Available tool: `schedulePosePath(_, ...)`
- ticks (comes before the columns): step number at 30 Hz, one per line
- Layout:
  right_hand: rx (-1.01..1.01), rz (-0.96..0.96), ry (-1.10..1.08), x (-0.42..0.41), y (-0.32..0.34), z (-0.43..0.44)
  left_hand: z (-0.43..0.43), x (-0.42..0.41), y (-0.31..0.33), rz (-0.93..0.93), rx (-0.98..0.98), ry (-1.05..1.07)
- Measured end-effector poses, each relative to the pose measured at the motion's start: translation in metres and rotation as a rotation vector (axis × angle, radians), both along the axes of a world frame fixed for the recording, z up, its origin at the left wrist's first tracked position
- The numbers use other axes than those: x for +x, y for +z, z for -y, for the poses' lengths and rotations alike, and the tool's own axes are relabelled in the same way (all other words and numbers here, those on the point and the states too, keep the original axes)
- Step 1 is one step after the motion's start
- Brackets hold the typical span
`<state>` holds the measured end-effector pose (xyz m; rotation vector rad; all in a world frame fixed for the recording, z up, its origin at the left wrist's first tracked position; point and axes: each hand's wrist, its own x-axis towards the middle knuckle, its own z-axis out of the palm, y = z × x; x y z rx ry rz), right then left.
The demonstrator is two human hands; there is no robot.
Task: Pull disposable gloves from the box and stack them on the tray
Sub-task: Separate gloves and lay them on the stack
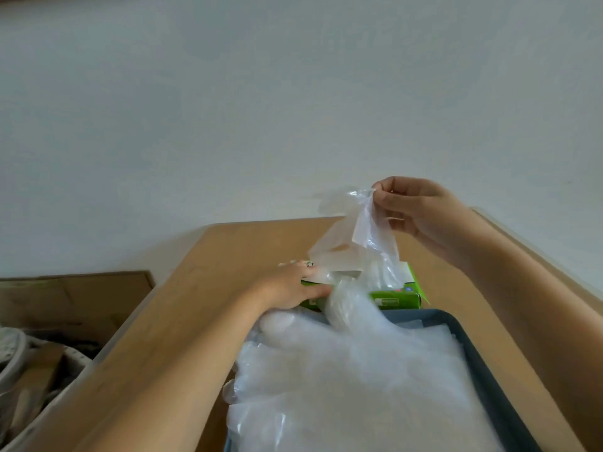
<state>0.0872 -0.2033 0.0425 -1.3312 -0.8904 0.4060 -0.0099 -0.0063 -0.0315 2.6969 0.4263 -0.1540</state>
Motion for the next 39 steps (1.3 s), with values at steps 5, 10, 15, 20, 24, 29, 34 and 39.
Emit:
schedulePosePath(5, -0.115, -0.082, 0.085, -0.034, 0.007, 0.027, 0.020, -0.028, 0.039, 0.368, -0.715, 0.011)
schedulePosePath(10, -0.158, -0.449, 0.243, -0.060, -0.011, 0.038, 0.054, -0.058, 0.056, 0.345, -0.960, -0.228)
schedulePosePath(15, -0.223, -0.745, 0.371, -0.084, -0.020, 0.051, 0.087, -0.072, 0.063, 0.501, -0.778, -0.093)
schedulePosePath(20, -0.318, -0.437, 0.170, -0.107, -0.039, 0.071, 0.100, -0.090, 0.068, 0.542, -0.775, 0.016)
schedulePosePath(24, -0.235, -0.035, 0.109, -0.118, -0.043, 0.094, 0.097, -0.098, 0.070, 0.600, -0.718, 0.162)
schedulePosePath(29, -0.330, 0.436, -0.138, -0.134, -0.039, 0.101, 0.097, -0.106, 0.073, 0.615, -0.721, 0.242)
schedulePosePath(34, -0.247, 0.472, -0.400, -0.147, -0.033, 0.086, 0.097, -0.113, 0.076, 0.574, -0.742, 0.197)
schedulePosePath(39, -0.209, 0.050, -0.193, -0.149, -0.013, 0.077, 0.078, -0.131, 0.091, 0.342, -0.600, 0.103)
